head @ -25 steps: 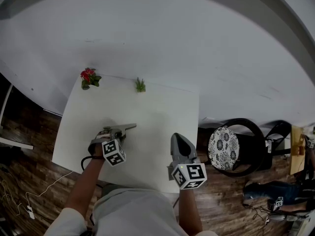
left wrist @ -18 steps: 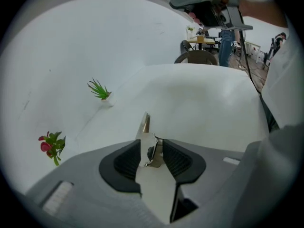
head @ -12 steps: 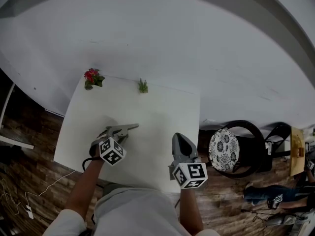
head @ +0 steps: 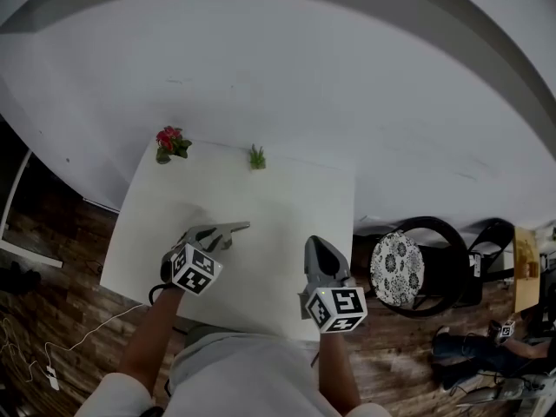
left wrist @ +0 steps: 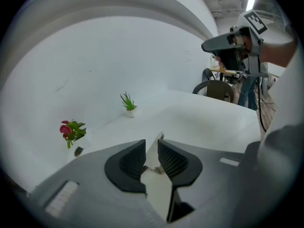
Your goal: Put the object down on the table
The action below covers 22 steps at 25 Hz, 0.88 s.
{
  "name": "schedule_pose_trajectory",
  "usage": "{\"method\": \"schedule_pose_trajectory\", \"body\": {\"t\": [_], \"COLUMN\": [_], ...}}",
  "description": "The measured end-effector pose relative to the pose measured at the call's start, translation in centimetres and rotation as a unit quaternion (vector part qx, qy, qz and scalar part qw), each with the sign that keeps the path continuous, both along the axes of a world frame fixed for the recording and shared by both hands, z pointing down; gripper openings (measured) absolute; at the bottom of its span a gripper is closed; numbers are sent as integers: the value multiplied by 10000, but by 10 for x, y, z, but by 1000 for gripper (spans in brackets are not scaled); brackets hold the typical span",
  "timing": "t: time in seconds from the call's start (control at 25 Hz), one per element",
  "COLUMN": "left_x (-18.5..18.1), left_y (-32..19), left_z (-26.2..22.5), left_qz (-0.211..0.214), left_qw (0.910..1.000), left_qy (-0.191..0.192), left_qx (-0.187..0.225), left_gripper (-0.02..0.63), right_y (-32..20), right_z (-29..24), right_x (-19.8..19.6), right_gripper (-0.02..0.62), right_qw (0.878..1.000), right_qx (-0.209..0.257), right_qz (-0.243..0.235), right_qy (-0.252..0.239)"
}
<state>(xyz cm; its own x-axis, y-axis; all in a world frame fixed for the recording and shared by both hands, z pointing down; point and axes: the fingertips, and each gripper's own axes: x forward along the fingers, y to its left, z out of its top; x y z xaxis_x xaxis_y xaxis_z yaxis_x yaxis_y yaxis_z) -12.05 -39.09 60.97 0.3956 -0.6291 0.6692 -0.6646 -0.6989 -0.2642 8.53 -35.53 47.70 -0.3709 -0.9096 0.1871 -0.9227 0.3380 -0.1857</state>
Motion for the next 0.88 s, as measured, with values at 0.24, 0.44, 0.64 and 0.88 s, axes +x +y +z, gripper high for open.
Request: {"method": "schedule_pose_trajectory", "body": {"t": [0.24, 0.44, 0.64, 0.88], "left_x": [-10, -16, -25, -29], "left_y": [4, 12, 9, 15], "left_z": [-25, -54, -79, -105], "left_qz": [-325, -561, -852, -903], "left_qw": [9987, 9937, 9857, 9812], "left_qy": [289, 695, 1126, 1211], "left_qx": [270, 676, 920, 1200], "left_gripper": [66, 37, 21, 11], "right_y": [7, 12, 15, 14], "right_z": [-3, -6, -8, -7], "right_x": [-5, -2, -2, -4], "right_gripper": [3, 3, 3, 3], "right_qw": [10000, 9999, 9998, 9998], "right_qx": [59, 107, 136, 137], "right_qz": [22, 109, 169, 167], "right_qy": [-6, -14, -15, 6]}}
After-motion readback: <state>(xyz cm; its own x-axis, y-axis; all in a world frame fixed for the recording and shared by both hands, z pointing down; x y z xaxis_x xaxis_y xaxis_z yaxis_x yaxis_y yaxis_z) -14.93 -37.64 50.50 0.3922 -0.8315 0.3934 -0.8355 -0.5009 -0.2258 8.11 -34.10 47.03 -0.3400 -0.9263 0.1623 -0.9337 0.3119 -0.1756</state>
